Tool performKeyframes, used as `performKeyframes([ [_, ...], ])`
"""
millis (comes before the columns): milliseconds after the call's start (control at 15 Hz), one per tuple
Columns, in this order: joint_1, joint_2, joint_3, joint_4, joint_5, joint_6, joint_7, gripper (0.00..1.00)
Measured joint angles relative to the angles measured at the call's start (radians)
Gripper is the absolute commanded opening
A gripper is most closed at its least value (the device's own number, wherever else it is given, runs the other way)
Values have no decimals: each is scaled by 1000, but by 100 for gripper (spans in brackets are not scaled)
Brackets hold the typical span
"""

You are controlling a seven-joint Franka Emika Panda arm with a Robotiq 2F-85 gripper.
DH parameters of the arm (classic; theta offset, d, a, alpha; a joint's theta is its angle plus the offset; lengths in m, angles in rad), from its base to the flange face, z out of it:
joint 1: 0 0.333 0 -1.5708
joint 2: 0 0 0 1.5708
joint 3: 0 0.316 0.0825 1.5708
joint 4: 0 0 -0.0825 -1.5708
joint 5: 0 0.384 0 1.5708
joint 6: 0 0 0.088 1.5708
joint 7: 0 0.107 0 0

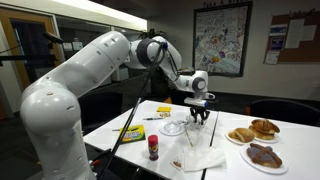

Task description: Take the small pieces out of the glass box and put them on the table

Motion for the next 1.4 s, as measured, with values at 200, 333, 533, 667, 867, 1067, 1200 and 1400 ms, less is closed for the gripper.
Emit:
performKeyframes([
  [200,5,0,-1,17,-18,-15,4,53],
  [333,8,0,-1,27,-26,-23,6,56],
  [533,9,0,-2,33,-32,-30,8,56],
  [667,10,0,-2,34,-32,-33,8,56],
  [867,10,7,-2,40,-32,-32,9,29],
  [1067,10,27,-2,70,-32,-29,13,21],
  [1200,10,46,-2,91,-32,-28,17,16],
  [1400,10,76,-2,118,-32,-29,23,22],
])
